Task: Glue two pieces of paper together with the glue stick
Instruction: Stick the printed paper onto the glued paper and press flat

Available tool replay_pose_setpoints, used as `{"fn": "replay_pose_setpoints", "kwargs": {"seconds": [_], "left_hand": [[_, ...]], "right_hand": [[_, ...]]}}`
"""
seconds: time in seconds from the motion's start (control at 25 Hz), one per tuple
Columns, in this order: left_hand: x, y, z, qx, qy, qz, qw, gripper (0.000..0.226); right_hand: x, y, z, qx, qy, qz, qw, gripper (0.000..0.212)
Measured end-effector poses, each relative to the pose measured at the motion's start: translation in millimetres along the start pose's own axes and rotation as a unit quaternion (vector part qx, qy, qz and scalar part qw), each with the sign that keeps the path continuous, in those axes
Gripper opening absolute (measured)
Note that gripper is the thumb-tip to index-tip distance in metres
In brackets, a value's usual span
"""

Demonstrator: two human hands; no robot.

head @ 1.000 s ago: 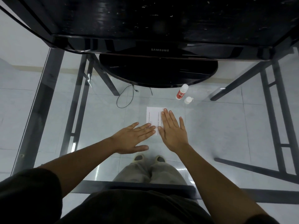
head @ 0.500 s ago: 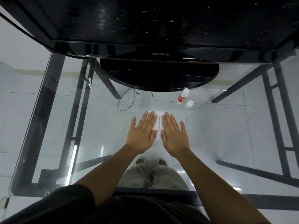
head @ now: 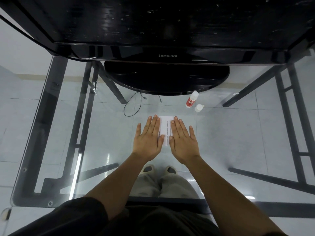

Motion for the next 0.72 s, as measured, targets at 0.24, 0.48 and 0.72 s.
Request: {"fn": "replay_pose_setpoints", "kwargs": {"seconds": [0.24,0.48,0.72], "left_hand": [[0,1,1,0.006,0.018,0.008,1.000,0.055],[0,3,-1,0.002,0.025,0.014,1.000,0.054],[0,3,-1,0.000,0.016,0.011,1.000,0.056]], "right_hand": [[1,1,2,-0.005,-0.013,-0.001,1.000,0.059],[-3,-1,3,0.002,-0.035,0.012,0.999,0.060],[13,21,-8,0.016,0.016,0.069,0.997,0.059]]}}
Point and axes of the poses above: each hand's wrist, its own y-axis away from the middle knuckle, its own z-axis out of the back of the hand, x = y × z, the point moved 1 cm from there along -y, towards the middle knuckle, and after that the axes turned 8 degrees about -y, right-handed, at the moved point
